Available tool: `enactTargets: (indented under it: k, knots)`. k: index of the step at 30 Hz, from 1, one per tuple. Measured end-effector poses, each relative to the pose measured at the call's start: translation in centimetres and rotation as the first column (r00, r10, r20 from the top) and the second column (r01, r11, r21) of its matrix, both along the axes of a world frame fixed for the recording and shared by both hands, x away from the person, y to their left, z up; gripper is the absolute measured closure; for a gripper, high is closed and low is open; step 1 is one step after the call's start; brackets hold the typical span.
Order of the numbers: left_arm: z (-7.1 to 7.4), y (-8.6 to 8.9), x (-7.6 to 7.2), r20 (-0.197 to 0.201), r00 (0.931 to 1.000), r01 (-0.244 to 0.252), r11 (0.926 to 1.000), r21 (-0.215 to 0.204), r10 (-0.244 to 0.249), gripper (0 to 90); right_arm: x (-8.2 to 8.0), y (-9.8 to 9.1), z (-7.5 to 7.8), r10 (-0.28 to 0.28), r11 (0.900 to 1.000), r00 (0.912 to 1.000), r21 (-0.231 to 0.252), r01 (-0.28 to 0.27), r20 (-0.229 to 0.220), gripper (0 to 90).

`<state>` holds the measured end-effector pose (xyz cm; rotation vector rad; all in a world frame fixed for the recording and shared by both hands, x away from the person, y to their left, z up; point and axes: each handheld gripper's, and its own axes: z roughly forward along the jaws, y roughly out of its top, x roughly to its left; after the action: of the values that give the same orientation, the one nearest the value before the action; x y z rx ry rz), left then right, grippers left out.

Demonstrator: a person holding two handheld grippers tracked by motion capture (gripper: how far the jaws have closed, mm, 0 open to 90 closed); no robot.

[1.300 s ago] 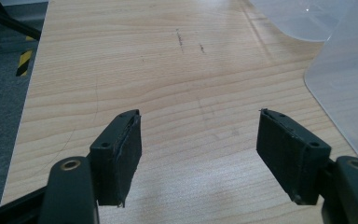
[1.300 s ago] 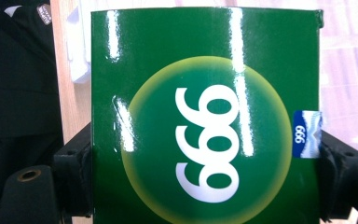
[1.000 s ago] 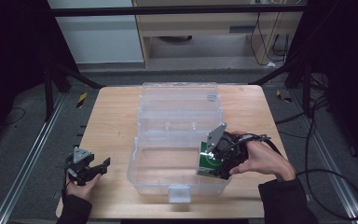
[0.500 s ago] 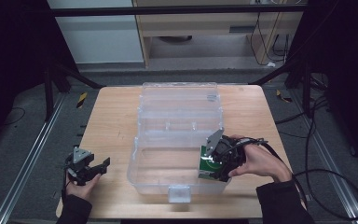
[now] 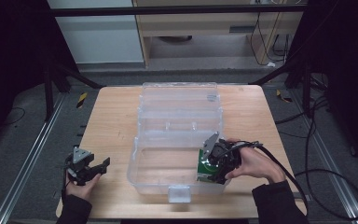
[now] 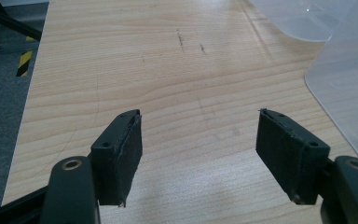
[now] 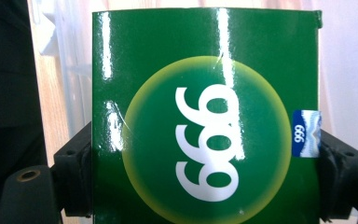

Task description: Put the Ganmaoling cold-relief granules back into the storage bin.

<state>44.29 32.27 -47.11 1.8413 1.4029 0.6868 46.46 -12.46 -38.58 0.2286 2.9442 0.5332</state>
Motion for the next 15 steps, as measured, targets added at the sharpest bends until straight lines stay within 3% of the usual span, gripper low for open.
enactTargets:
  k: [10, 15]
  knots:
    - [0.0, 0.0, 0.0, 0.001, 1.0, 0.0, 1.0, 0.0, 0.0, 30.8, 0.3, 0.4, -1.3, 0.006, 0.9992, 0.9998, -0.041, -0.006, -0.018, 15.7]
    - [0.0, 0.0, 0.0, 0.001, 1.0, 0.001, 1.0, 0.001, -0.001, 30.8, 0.4, 0.2, -1.8, -0.002, 0.9997, 0.9996, -0.025, 0.001, -0.028, 15.6]
